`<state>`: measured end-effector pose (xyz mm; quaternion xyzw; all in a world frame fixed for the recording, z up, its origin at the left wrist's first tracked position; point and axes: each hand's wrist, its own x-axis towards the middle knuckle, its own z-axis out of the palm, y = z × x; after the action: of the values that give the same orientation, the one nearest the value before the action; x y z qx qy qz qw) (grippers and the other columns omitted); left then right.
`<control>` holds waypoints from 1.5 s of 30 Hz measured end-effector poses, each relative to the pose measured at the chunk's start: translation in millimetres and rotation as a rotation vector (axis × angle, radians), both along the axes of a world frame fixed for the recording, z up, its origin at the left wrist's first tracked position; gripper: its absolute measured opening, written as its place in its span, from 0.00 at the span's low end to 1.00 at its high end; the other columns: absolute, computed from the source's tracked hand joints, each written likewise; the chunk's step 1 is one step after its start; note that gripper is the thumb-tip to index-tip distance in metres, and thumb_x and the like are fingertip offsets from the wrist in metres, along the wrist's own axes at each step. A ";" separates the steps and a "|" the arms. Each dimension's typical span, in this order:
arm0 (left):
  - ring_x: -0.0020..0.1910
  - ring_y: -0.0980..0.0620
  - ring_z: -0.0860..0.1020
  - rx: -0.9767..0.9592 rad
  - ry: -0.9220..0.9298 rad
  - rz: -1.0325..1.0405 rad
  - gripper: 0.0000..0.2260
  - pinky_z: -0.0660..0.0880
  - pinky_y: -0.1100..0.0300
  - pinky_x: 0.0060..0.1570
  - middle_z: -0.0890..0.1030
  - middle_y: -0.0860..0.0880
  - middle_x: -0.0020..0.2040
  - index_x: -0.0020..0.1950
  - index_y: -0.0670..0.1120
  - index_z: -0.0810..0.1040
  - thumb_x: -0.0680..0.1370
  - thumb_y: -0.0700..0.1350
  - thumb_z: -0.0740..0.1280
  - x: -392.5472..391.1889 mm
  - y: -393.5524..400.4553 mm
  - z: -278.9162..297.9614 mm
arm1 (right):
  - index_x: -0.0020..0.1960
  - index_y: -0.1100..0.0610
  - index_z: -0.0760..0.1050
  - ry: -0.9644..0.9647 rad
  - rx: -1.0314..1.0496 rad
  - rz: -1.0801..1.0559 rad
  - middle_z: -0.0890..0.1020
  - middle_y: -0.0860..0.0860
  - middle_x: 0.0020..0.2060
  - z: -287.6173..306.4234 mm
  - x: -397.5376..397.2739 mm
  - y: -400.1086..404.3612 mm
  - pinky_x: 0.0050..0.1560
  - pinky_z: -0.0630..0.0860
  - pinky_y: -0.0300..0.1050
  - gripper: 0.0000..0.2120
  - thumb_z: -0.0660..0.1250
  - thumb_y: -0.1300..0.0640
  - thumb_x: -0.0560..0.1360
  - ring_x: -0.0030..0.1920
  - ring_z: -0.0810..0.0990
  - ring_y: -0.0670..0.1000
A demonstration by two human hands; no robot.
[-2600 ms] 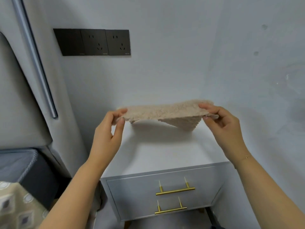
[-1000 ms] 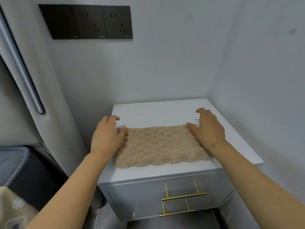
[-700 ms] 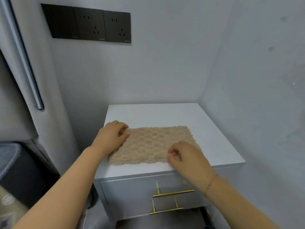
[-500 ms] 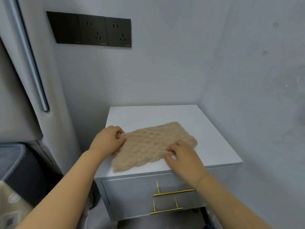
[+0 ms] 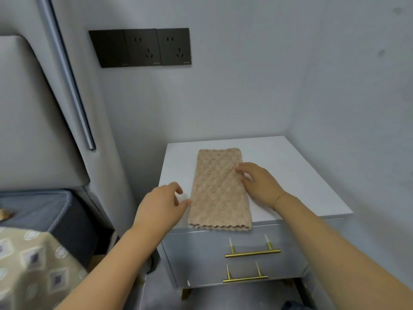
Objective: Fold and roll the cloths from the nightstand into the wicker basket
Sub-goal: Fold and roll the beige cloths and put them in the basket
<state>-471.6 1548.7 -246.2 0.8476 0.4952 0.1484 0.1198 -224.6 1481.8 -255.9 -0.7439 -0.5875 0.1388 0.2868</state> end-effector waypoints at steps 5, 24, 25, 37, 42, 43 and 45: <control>0.56 0.63 0.73 0.137 -0.197 -0.464 0.14 0.68 0.70 0.58 0.75 0.61 0.57 0.63 0.54 0.75 0.80 0.55 0.62 -2.0 -12.1 1.3 | 0.70 0.53 0.71 -0.139 -0.052 0.207 0.66 0.46 0.73 4.1 -13.1 -47.4 0.71 0.53 0.30 0.27 0.54 0.72 0.75 0.73 0.63 0.46; 0.52 0.54 0.77 0.253 -0.192 -0.534 0.20 0.73 0.58 0.52 0.81 0.55 0.54 0.62 0.51 0.79 0.74 0.60 0.65 -9.6 -9.0 -58.7 | 0.57 0.52 0.82 -0.110 0.300 0.157 0.79 0.43 0.57 -50.1 -27.6 -73.7 0.62 0.72 0.42 0.14 0.72 0.61 0.72 0.59 0.78 0.47; 0.50 0.53 0.77 0.269 -0.180 -0.542 0.18 0.72 0.59 0.50 0.81 0.55 0.52 0.61 0.51 0.80 0.74 0.57 0.68 -7.3 -9.8 -57.1 | 0.56 0.52 0.82 -0.072 0.303 0.145 0.81 0.45 0.56 -48.3 -27.9 -74.2 0.61 0.74 0.44 0.13 0.73 0.61 0.72 0.58 0.78 0.47; 0.34 0.52 0.69 -0.227 -0.283 -0.355 0.20 0.64 0.59 0.37 0.75 0.43 0.36 0.42 0.37 0.75 0.76 0.55 0.69 -3.0 -3.9 -26.9 | 0.37 0.66 0.74 0.288 0.163 0.057 0.75 0.59 0.30 -32.4 -18.8 -61.7 0.38 0.63 0.45 0.20 0.70 0.48 0.74 0.34 0.71 0.49; 0.32 0.53 0.64 -0.275 -0.272 -0.265 0.19 0.61 0.59 0.35 0.67 0.48 0.32 0.36 0.44 0.66 0.77 0.55 0.67 7.4 4.9 -21.6 | 0.28 0.57 0.65 0.361 0.174 -0.053 0.65 0.47 0.24 -33.2 -20.9 -49.7 0.31 0.57 0.36 0.22 0.70 0.51 0.75 0.27 0.62 0.42; 0.32 0.53 0.64 -0.282 -0.263 -0.254 0.19 0.61 0.59 0.35 0.67 0.48 0.33 0.36 0.44 0.66 0.77 0.55 0.67 9.4 6.6 -20.5 | 0.28 0.55 0.62 0.364 0.181 -0.070 0.61 0.45 0.24 -32.5 -21.8 -47.7 0.30 0.55 0.36 0.23 0.70 0.51 0.75 0.26 0.60 0.43; 0.31 0.53 0.64 -0.301 -0.256 -0.228 0.19 0.61 0.59 0.34 0.67 0.48 0.32 0.36 0.44 0.66 0.77 0.55 0.67 12.8 11.2 -20.3 | 0.28 0.54 0.59 0.346 0.193 -0.094 0.58 0.44 0.22 -32.4 -23.0 -43.0 0.29 0.54 0.36 0.25 0.71 0.51 0.74 0.25 0.58 0.44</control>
<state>-458.9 1559.9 -266.5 0.8449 0.3934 0.1647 0.3230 -247.7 1438.8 -288.4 -0.7048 -0.5045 0.1940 0.4595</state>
